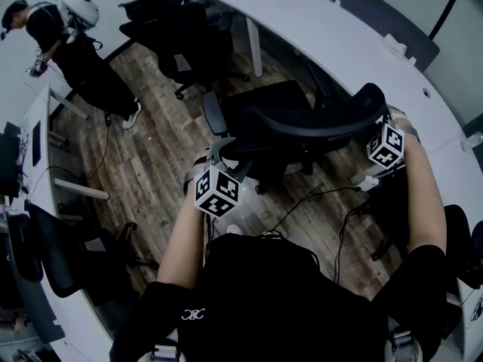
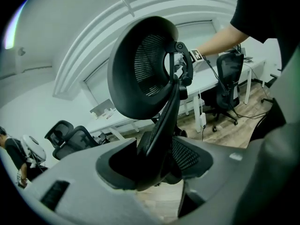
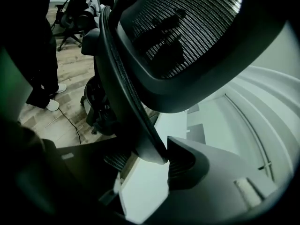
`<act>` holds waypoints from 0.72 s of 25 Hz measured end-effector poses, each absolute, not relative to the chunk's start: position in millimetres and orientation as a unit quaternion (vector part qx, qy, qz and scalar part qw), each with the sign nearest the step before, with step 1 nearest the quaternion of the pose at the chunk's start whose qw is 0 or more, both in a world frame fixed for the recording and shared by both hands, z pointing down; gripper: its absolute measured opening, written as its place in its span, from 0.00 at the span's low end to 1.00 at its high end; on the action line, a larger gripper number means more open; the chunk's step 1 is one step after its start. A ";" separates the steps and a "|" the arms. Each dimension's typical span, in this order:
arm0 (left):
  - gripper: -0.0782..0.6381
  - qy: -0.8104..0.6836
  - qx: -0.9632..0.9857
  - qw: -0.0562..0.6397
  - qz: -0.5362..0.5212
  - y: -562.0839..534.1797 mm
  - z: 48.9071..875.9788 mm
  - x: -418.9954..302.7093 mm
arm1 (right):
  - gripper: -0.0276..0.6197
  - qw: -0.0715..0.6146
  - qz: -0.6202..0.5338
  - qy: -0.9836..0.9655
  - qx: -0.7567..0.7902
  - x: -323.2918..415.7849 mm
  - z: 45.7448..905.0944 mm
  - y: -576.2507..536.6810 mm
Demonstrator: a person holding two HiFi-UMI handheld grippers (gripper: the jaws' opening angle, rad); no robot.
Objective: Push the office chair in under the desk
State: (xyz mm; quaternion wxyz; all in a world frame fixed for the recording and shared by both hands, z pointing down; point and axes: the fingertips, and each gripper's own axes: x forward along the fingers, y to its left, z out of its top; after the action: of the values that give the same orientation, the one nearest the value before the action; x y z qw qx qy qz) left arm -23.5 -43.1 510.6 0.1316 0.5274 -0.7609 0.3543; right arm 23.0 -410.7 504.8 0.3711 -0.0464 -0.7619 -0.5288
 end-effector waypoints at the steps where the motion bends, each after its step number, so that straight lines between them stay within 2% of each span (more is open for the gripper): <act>1: 0.45 -0.758 0.530 0.132 0.356 -43.6 510.7 -23.5 | 0.43 0.372 -0.527 -0.763 -0.044 23.6 505.5 -411.5; 18: 0.47 -0.750 0.534 0.156 0.358 -23.0 514.9 -49.5 | 0.42 0.378 -0.506 -0.774 -0.046 40.8 507.2 -380.6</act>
State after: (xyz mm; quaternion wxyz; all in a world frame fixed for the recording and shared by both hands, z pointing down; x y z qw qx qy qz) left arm -49.5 -23.0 514.9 0.1555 0.5344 -0.7498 0.3579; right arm 40.8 -380.6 507.2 0.3780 -0.0457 -0.7738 -0.5062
